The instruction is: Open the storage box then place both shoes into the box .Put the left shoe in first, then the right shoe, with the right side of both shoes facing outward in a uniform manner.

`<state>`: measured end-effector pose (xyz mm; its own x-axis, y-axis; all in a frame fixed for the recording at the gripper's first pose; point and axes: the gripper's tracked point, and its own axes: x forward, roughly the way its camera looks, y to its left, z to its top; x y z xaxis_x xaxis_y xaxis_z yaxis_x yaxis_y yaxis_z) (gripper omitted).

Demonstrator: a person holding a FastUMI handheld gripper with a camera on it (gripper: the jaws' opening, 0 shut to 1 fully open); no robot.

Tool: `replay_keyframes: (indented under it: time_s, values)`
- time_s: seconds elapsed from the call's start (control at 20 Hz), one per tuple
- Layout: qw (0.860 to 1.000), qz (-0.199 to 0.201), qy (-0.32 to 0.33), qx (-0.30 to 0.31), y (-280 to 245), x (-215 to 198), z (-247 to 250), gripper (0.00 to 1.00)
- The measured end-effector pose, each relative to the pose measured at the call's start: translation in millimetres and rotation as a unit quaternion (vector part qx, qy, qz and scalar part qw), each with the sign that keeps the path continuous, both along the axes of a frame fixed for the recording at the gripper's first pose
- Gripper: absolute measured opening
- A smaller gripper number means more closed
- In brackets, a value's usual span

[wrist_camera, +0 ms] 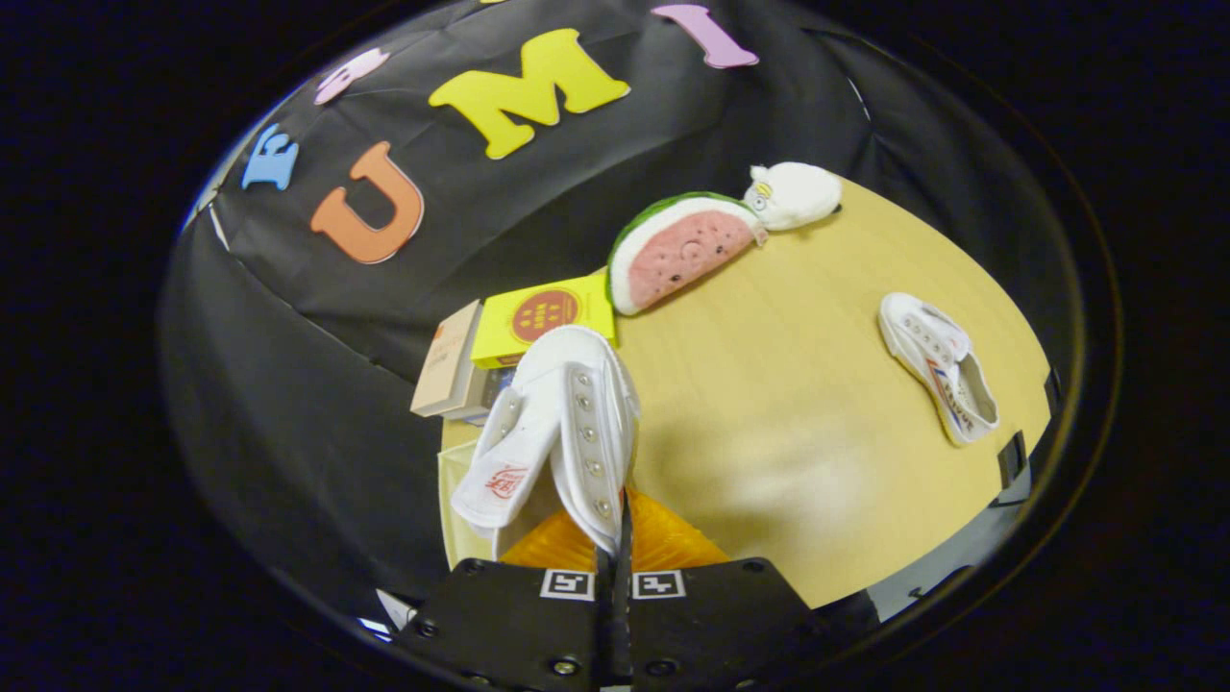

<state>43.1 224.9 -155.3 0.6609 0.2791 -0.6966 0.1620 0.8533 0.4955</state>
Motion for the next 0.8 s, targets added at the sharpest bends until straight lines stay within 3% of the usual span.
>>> replay_keyframes:
  time_s: [0.35, 0.8]
  values:
    - [0.999, 0.039, 0.024, 0.027, 134.4, -3.6, -24.7, 0.00]
    - [0.999, 0.027, 0.038, 0.006, 160.6, -3.7, -67.9, 0.00]
